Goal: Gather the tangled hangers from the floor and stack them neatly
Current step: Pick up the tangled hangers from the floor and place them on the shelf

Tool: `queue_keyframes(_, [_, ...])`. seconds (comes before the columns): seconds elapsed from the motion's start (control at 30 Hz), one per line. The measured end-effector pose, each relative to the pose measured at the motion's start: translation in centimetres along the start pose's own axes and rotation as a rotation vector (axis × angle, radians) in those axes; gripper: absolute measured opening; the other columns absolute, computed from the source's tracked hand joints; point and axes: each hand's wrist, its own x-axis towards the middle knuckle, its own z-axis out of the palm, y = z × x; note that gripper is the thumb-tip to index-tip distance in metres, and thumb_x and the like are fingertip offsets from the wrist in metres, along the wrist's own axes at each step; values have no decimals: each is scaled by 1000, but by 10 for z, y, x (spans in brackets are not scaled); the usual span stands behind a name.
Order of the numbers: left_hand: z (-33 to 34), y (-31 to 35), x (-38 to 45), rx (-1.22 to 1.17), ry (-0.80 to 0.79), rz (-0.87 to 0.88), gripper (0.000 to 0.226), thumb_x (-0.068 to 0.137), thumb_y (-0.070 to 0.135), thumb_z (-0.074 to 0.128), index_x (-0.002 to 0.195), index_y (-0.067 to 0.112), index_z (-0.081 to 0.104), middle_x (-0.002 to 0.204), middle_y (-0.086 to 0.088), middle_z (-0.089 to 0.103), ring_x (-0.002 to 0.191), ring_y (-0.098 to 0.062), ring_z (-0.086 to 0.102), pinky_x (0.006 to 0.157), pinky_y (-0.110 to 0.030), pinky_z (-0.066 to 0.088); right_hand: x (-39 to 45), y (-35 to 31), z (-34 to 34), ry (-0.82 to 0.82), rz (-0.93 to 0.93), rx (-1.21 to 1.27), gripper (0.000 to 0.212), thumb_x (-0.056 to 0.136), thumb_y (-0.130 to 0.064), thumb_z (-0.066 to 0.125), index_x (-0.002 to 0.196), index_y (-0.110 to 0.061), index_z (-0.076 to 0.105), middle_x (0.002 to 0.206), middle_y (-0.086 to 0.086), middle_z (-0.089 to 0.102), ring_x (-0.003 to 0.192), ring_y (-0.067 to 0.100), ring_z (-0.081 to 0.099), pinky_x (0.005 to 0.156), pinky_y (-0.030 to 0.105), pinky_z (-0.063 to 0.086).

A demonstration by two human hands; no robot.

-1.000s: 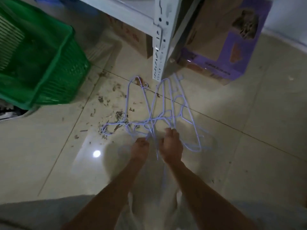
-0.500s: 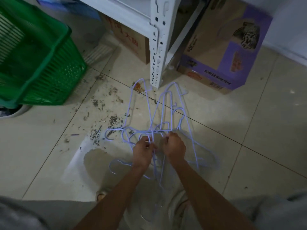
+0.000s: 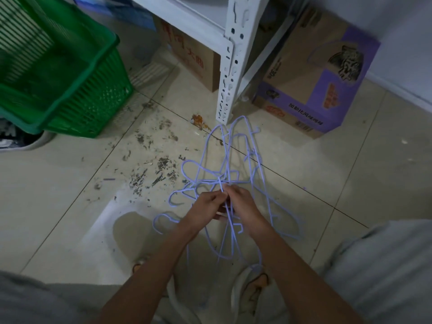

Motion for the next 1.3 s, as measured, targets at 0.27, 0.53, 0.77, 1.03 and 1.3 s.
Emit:
queue_keyframes(0.27, [1,-35,8,97,267,-20,27,100,21,61,93,-3,71,89,-28,75,84,-45,74,74,-45,64,2,30,11,-5,84,-187,29,106,-17,49,85,-11,67,96,26,72,82,35,71,84,61,59])
queue_keyframes(0.53, [-17,-44,-1,971,473,183,23,94,42,55,86,22,61,88,-3,67,84,-29,69,63,-34,47,-7,41,26,22,22,-113,55,91,-62,62,106,-9,60,69,-7,57,53,6,53,48,22,39])
queue_keyframes(0.77, [-12,-71,-27,495,575,-81,46,93,39,55,60,9,65,53,-7,68,54,-22,69,59,-36,59,-6,55,47,55,-225,-624,30,97,-37,61,83,-16,45,78,6,59,73,24,56,74,41,50])
queue_keyframes(1.03, [-30,-97,-33,69,385,-460,56,105,50,41,67,10,49,59,-10,51,46,-22,45,44,-22,35,2,57,27,258,-149,-575,31,105,-30,43,94,-6,60,102,27,68,100,42,64,80,41,46])
queue_keyframes(1.3, [-45,-52,4,-792,236,-250,38,110,38,30,79,21,45,47,7,41,38,-6,38,40,-19,30,-5,54,37,322,-127,-397,35,106,-28,38,97,-9,66,104,20,71,97,35,65,86,42,52])
